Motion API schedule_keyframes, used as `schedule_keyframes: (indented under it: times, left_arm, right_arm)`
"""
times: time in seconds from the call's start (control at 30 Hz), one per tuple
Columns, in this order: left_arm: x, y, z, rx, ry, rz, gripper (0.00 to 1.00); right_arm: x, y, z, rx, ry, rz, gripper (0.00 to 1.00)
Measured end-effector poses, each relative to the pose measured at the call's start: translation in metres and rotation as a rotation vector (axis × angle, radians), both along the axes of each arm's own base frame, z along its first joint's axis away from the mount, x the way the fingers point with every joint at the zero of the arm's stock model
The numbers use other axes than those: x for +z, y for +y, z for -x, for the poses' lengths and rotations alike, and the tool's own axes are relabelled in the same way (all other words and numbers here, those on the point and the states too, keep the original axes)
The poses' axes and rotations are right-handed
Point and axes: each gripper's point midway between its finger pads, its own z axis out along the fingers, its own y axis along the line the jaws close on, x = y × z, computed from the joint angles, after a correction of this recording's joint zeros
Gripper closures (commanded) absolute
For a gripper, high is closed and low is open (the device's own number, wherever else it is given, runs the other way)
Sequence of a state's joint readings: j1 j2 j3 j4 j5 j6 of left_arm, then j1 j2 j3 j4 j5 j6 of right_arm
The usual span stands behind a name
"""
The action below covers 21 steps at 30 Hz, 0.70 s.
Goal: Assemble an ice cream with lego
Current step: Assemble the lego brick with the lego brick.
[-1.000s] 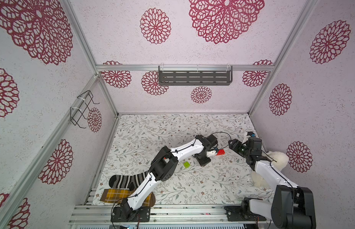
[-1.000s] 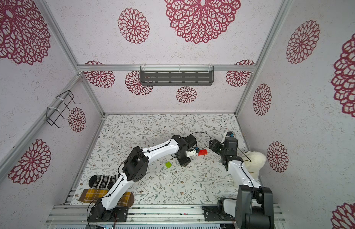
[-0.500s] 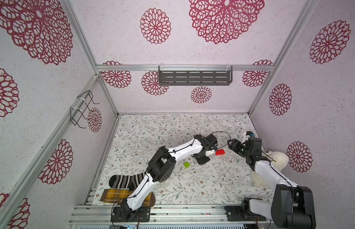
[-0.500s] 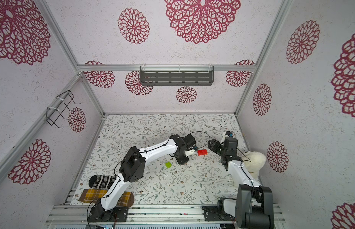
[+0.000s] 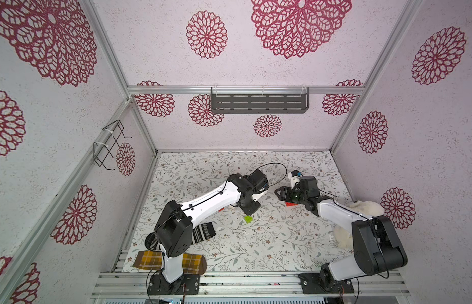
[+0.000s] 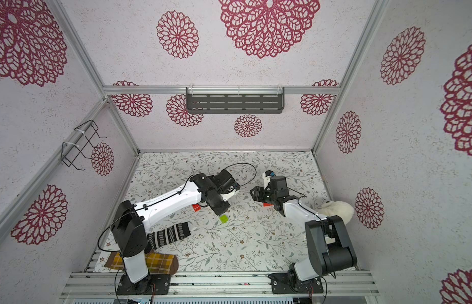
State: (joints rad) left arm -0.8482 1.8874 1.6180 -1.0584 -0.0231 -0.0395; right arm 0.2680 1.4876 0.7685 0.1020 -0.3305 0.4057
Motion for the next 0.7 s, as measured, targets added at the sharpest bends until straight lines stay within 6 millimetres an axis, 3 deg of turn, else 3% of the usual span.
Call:
schedule_keyframes:
  times: [0.3,0.7]
  left_arm:
    - [-0.063,0.008,0.005,-0.012,0.106,-0.102,1.0]
    - [-0.076,0.0,0.001,-0.03,0.117,-0.098,1.0]
  right_arm:
    - [-0.009,-0.002,0.003,0.007,0.017,0.04,0.42]
    - [-0.011,-0.013,-0.001,-0.038,0.028,0.086,0.43]
